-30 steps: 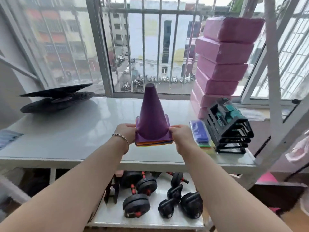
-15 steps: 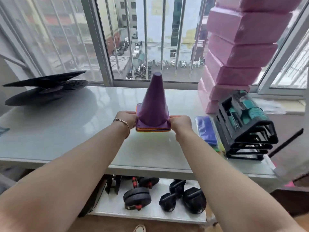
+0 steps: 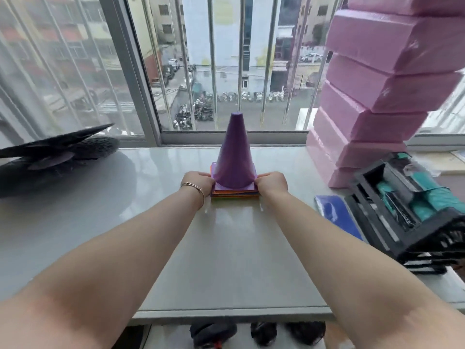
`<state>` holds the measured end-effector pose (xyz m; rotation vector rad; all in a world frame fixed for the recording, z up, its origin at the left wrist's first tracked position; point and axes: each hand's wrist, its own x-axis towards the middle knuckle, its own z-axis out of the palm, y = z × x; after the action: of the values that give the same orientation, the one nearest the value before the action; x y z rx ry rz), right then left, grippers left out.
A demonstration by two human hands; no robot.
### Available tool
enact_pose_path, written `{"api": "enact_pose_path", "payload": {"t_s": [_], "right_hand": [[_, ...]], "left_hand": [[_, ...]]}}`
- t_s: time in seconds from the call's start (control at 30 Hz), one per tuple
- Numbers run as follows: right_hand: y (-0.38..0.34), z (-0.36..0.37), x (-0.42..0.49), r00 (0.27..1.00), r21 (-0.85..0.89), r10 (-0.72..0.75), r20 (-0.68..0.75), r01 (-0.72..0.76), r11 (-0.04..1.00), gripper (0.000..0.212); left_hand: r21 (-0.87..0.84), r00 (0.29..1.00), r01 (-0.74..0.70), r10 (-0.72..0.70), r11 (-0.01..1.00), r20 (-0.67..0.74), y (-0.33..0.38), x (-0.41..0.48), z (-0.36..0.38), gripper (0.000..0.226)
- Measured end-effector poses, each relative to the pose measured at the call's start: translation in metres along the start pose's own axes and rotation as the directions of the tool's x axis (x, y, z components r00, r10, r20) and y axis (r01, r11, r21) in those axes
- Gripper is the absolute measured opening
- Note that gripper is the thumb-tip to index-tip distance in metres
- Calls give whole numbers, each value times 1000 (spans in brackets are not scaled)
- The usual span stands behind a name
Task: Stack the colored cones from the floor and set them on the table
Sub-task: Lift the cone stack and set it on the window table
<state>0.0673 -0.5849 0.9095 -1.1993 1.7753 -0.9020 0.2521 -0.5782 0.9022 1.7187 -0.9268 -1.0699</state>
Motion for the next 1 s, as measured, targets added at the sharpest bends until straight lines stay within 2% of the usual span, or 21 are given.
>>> {"api": "enact_pose_path", "payload": {"t_s": [0.2, 0.3, 0.47, 0.57, 0.73, 1.0], "right_hand": [[-13, 11, 34, 999, -95, -18, -43, 13, 995, 26], [-19, 15, 50, 998, -119, -21, -54, 15, 993, 29], [-31, 23, 57, 989, -168, -84, -120, 63, 984, 22], [-34, 28, 60, 984, -203, -117, -135, 88, 975, 29], [-35, 34, 64, 982, -180, -121, -144, 94, 979, 20], [-32, 33, 65, 984, -147, -85, -159, 61, 987, 27]], "left_hand": [[146, 996, -69, 59, 987, 70, 16, 32, 4, 24], [159, 993, -94, 82, 983, 82, 19, 49, 5, 28], [183, 986, -151, 136, 971, 95, 24, 71, 6, 28], [203, 985, -166, 152, 965, 82, 24, 81, 6, 23], [169, 983, -173, 158, 970, 99, 24, 87, 7, 32], [192, 976, -205, 187, 960, 108, 23, 84, 7, 27]]}}
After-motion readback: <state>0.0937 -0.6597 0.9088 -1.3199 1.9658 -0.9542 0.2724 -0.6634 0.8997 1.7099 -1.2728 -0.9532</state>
